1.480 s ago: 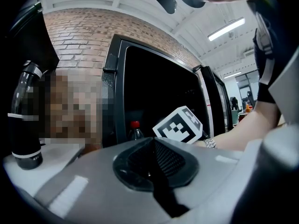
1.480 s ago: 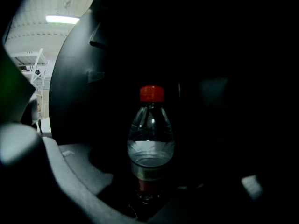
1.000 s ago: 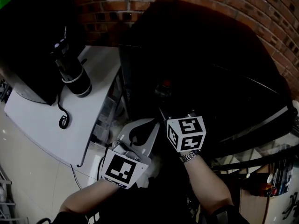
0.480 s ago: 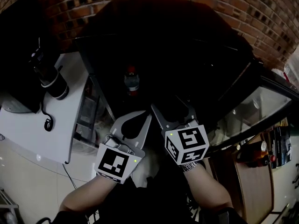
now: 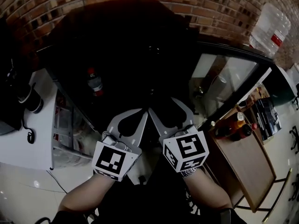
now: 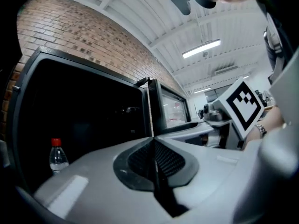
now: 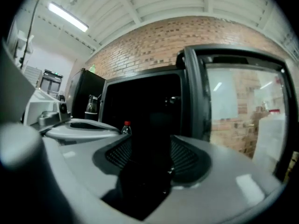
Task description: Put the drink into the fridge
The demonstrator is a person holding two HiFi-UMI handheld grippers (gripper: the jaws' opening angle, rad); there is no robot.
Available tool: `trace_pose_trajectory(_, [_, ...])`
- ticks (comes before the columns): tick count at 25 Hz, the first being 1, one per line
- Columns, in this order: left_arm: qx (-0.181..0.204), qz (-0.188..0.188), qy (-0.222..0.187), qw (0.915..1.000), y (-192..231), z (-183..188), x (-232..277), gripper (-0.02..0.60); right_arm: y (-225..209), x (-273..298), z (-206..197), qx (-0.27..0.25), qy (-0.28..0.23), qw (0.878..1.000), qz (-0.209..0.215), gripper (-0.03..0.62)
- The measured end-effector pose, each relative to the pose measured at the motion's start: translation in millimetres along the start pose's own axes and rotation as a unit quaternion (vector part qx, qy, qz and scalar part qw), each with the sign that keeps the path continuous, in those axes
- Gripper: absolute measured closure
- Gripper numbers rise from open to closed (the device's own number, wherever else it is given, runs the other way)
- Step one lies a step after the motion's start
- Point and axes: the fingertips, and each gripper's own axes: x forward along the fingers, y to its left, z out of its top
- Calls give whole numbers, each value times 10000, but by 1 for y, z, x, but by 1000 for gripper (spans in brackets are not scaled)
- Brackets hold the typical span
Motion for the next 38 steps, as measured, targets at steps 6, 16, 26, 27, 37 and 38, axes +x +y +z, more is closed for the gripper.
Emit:
trace_pose_trajectory(6, [-53, -571, -98, 9983, -52, 9, 31, 578, -47, -53, -6, 0, 39, 9979, -645, 345])
trace_pose_trajectory(16, [-75, -1441, -126, 9894, -125, 11, 73, 578, -110, -132, -23, 76, 202, 9854, -1688, 345])
trace_pose_trajectory(26, [110, -2293, -89, 9733, -197, 6, 109, 578, -161, -203, -48, 232, 449, 9636, -2625, 345])
trace_pose_trajectory(27, [155, -2369, -77, 9714, -203, 4, 112, 578, -166, -209, -51, 253, 479, 9609, -2715, 345])
trace_pose_trajectory(37, [187, -2695, 71, 9628, -239, -9, 134, 578, -205, -232, -97, 520, 958, 9421, -3171, 344])
trace_pose_trajectory(38, [174, -2705, 91, 9625, -241, -11, 136, 578, -208, -231, -102, 555, 998, 9411, -3181, 344])
